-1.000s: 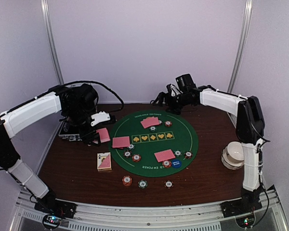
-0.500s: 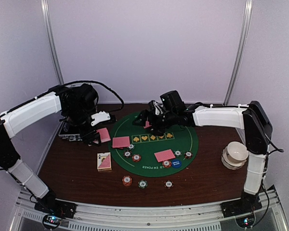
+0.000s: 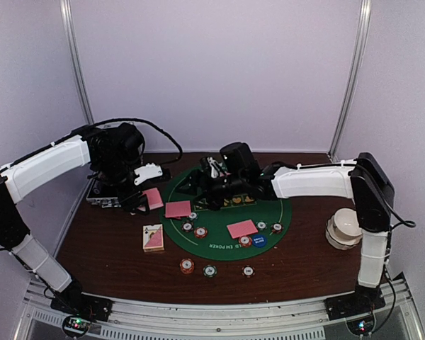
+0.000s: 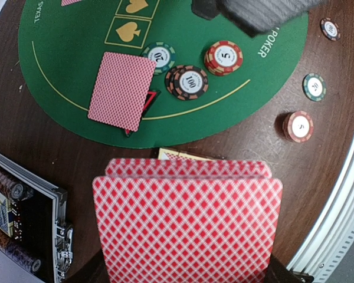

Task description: Distribute texas hold em gaming equipment

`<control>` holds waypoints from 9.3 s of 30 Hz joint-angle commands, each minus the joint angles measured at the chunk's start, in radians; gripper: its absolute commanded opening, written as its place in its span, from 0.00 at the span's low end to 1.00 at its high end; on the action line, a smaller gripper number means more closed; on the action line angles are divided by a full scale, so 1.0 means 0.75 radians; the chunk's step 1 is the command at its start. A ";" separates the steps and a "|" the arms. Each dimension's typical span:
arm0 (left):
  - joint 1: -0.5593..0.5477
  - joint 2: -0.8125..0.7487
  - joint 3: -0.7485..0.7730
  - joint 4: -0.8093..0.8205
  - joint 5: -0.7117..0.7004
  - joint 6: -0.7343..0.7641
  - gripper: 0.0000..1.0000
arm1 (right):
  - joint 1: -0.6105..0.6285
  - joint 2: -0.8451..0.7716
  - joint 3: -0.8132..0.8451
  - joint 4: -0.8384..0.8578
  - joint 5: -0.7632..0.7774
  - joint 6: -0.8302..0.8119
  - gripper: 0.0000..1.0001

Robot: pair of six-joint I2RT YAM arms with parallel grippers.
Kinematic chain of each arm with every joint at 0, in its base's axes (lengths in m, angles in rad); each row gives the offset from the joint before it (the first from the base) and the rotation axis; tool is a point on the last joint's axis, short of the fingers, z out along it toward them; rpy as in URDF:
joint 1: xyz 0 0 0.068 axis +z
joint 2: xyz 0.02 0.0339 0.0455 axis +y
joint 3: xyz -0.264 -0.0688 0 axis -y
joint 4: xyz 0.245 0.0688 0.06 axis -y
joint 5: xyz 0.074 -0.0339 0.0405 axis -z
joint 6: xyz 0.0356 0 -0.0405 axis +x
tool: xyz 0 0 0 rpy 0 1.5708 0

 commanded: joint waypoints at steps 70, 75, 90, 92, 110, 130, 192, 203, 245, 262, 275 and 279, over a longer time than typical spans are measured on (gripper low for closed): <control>0.011 -0.002 0.088 0.020 0.069 -0.017 0.00 | 0.040 0.281 0.223 0.410 -0.263 0.324 0.47; 0.011 -0.003 0.080 0.021 0.062 -0.014 0.00 | 0.040 0.266 0.210 0.435 -0.275 0.341 0.43; 0.011 -0.004 0.075 0.020 0.060 -0.012 0.00 | 0.011 0.206 0.173 0.369 -0.297 0.285 0.34; 0.011 -0.003 0.075 0.020 0.057 -0.012 0.00 | 0.008 0.201 0.169 0.366 -0.299 0.285 0.34; 0.011 0.011 0.064 0.020 0.038 -0.008 0.00 | -0.004 0.139 0.125 0.489 -0.320 0.379 0.17; 0.011 0.019 0.059 0.019 0.021 -0.002 0.00 | -0.156 -0.085 -0.101 0.357 -0.364 0.268 0.00; 0.011 0.039 0.138 -0.035 0.096 -0.021 0.00 | 0.007 -0.054 -0.069 0.310 -0.149 0.209 0.72; 0.011 0.029 0.131 -0.034 0.098 -0.021 0.00 | 0.082 0.158 0.124 0.447 -0.191 0.339 0.73; 0.011 0.013 0.124 -0.034 0.093 -0.004 0.00 | -0.012 0.197 0.091 0.535 -0.297 0.410 0.49; 0.011 0.015 0.098 -0.034 0.060 0.000 0.00 | -0.018 0.140 0.067 0.621 -0.335 0.474 0.08; 0.011 0.003 0.060 -0.052 0.016 0.002 0.00 | -0.189 -0.039 0.117 -0.088 -0.396 -0.070 0.00; 0.025 -0.007 0.039 -0.056 0.020 -0.001 0.00 | -0.238 -0.047 0.269 -0.552 -0.303 -0.512 0.00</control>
